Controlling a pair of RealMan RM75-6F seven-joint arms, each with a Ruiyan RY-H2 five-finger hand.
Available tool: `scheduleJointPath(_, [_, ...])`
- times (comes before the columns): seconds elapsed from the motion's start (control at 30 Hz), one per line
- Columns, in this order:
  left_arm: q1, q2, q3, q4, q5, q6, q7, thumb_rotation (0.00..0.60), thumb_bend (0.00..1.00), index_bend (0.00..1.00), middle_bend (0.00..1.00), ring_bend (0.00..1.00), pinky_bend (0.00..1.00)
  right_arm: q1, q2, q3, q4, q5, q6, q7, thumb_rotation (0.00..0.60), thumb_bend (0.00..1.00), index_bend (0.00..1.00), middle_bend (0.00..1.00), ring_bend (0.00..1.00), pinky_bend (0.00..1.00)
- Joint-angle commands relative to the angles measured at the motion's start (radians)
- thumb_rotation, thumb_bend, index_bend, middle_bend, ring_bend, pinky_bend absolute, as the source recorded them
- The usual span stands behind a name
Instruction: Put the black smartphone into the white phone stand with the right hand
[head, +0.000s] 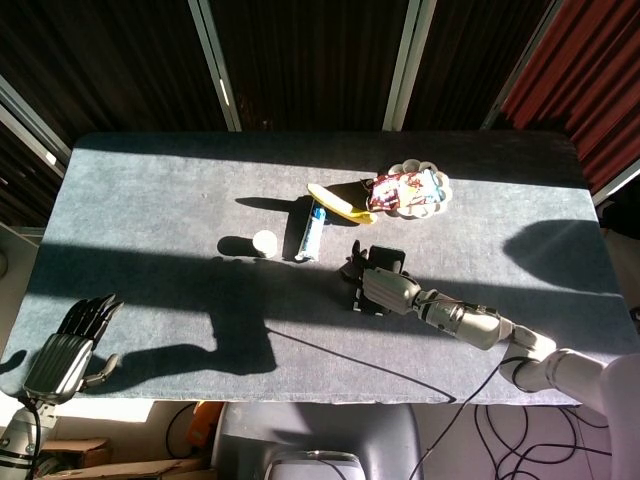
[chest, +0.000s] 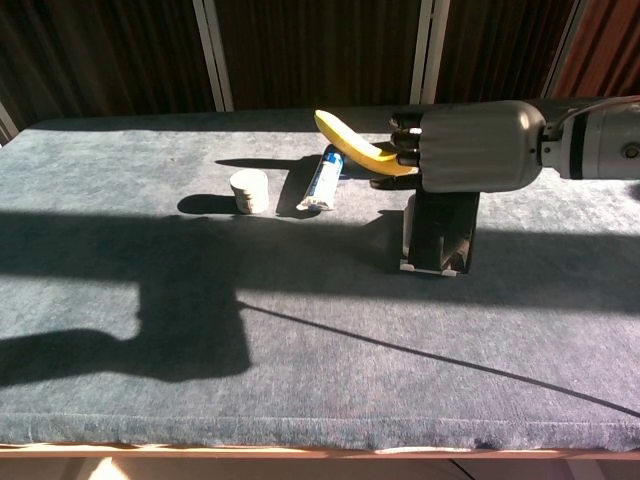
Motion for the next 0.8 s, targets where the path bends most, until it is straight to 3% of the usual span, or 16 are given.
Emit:
scheduleJointPath(0.03, [-0.001,0.0,0.0,0.0,0.0,-0.001,0.0,0.6,0.38,0.0,0.0,0.0,0.06,-0.006,-0.001,0.007,-0.009,0.01,0.004,-0.006,0.6,0.24,0.0,0.37,0.23,0.3])
scheduleJointPath(0.27, [0.001,0.001,0.0,0.0,0.002,0.005,-0.001,0.6,0.38,0.0,0.0,0.0,0.06,-0.019,0.015,0.018,-0.048,0.032,0.023,0.009,0.6,0.22,0.0,0.34,0.21,0.28])
scheduleJointPath(0.4, [0.004,0.005,-0.001,0.002,0.002,0.011,-0.01,0.6,0.38,0.0,0.0,0.0,0.06,-0.07,0.042,0.033,-0.124,0.058,0.116,0.049,0.6,0.2,0.0,0.3,0.16,0.25])
scheduleJointPath(0.6, [0.015,0.007,-0.006,0.006,0.007,0.041,-0.023,0.6,0.38,0.0,0.0,0.0,0.06,-0.331,0.082,0.06,-0.356,0.187,0.482,0.193,0.6,0.18,0.0,0.12,0.02,0.18])
scheduleJointPath(0.7, [0.025,0.003,-0.01,0.009,0.011,0.066,-0.017,0.6,0.38,0.0,0.0,0.0,0.05,-0.466,0.111,0.041,-0.434,0.252,0.624,0.265,0.6,0.17,0.0,0.03,0.0,0.18])
scheduleJointPath(0.8, [0.04,-0.012,-0.018,0.019,0.024,0.112,0.009,0.6,0.38,0.0,0.0,0.0,0.05,-0.62,0.138,-0.001,-0.469,0.381,0.707,0.443,0.6,0.17,0.0,0.0,0.0,0.16])
